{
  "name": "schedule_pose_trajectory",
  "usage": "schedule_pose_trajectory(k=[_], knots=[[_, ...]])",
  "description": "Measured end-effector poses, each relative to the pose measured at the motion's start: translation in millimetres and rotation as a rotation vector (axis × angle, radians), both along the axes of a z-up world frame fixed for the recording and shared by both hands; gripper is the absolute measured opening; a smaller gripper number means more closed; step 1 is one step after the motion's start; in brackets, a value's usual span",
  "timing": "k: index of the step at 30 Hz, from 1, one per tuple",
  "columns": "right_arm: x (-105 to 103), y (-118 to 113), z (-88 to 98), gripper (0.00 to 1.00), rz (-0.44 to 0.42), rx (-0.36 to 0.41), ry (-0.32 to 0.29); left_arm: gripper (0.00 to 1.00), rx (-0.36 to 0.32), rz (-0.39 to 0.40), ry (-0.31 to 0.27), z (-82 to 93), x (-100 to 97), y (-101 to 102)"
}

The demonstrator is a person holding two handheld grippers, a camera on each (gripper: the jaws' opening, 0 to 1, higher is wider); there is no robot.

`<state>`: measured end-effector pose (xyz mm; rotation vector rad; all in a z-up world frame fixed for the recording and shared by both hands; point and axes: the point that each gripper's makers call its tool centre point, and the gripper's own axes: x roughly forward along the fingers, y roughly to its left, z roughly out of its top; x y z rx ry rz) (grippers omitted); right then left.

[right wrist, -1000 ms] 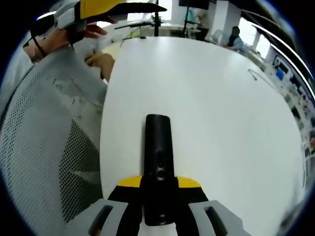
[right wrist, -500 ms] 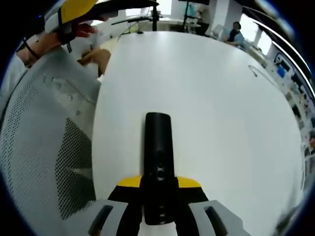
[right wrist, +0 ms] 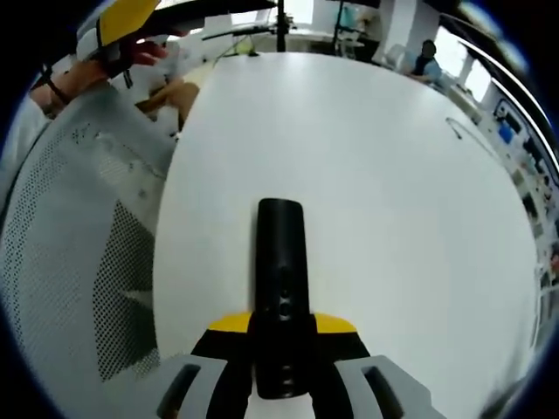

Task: Press the specified remote control buttons in sequence, fully releasing each button before pressing the next.

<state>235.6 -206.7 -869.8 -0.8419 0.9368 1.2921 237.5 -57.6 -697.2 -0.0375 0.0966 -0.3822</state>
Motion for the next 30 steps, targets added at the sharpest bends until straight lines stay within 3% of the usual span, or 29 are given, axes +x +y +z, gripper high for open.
schedule_pose_trajectory(k=[30], knots=[[47.4, -8.9, -0.4, 0.21, 0.019, -0.023, 0.016, 0.97, -0.005, 0.011, -0.003, 0.6, 0.3, 2.9]])
